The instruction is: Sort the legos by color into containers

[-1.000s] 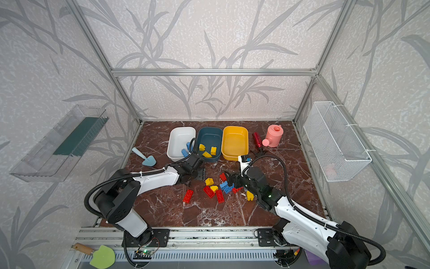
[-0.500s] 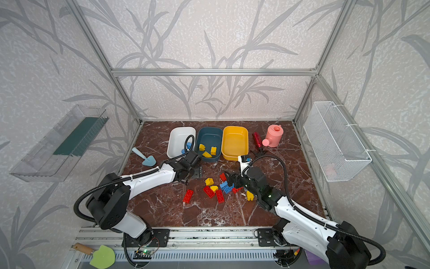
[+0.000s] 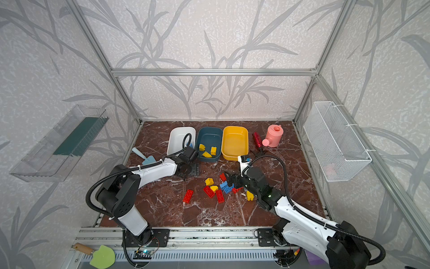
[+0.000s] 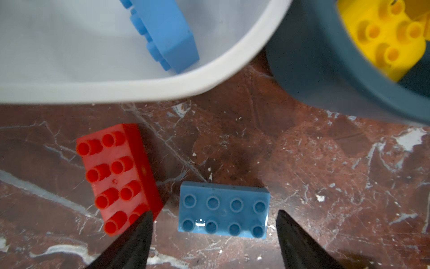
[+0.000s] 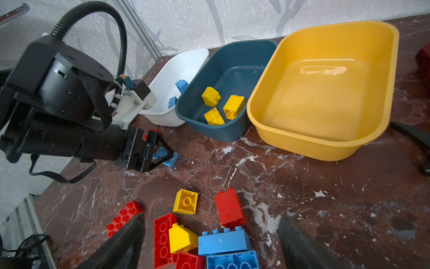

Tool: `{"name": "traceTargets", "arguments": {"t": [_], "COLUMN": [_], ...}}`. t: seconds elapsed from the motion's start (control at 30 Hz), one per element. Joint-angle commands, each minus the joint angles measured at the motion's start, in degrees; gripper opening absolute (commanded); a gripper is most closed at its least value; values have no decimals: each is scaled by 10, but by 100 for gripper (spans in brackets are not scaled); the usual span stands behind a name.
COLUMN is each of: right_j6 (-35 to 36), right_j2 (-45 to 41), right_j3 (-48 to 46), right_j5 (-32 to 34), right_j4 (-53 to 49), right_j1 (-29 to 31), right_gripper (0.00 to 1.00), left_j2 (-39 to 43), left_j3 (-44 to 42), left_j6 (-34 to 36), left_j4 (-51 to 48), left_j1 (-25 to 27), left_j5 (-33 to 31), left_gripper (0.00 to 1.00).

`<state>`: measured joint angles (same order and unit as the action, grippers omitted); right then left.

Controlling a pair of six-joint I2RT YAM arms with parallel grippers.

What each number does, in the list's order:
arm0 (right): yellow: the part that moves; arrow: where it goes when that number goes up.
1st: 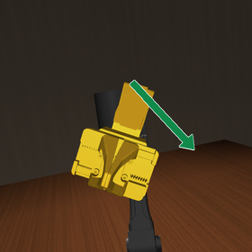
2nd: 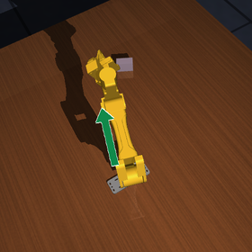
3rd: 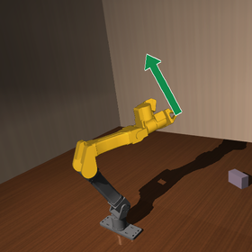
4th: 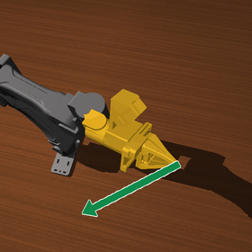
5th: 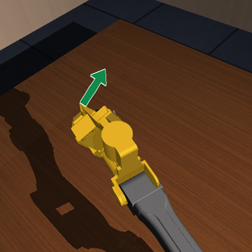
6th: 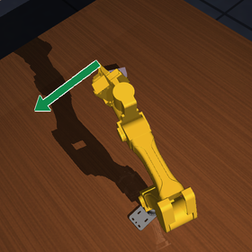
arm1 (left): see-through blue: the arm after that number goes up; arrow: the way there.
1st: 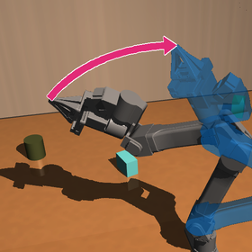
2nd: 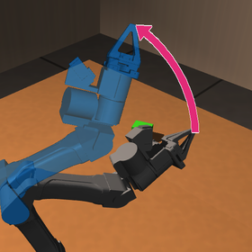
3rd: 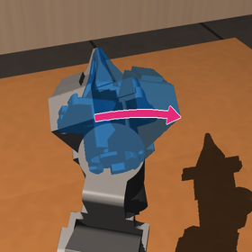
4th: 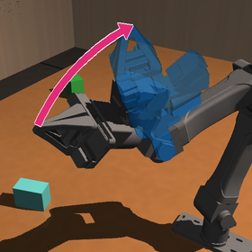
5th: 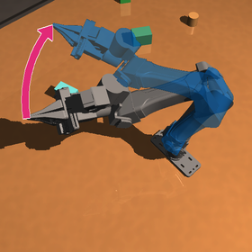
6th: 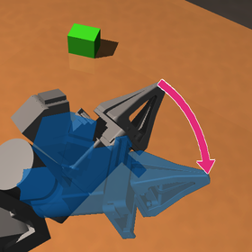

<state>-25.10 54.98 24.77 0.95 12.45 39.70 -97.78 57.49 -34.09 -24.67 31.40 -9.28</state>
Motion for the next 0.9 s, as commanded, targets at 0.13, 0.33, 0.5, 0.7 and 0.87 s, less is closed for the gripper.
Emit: {"name": "traceTargets", "arguments": {"t": [0.13, 0.33, 0.5, 0.7, 0.87], "right_j6": [-2, -3, -3, -3, -3], "right_j2": [6, 7, 5, 3, 3], "right_j3": [-3, -2, -3, -3, -3], "right_j5": [-4, -5, -4, -6, -6], "right_j4": [12, 12, 12, 11, 10], "right_j1": [1, 2, 2, 1, 1], "right_gripper": [90, 90, 90, 90, 90], "left_j2": [-18, -22, -25, -24, -34], "left_j3": [8, 1, -3, -5, 2], "left_j6": [8, -5, -12, -12, -9], "left_j4": [6, 16, 20, 20, 17], "left_j1": [-2, 3, 2, 2, 3], "left_j5": [16, 30, 37, 37, 45], "left_gripper": [80, 77, 71, 70, 77]}}
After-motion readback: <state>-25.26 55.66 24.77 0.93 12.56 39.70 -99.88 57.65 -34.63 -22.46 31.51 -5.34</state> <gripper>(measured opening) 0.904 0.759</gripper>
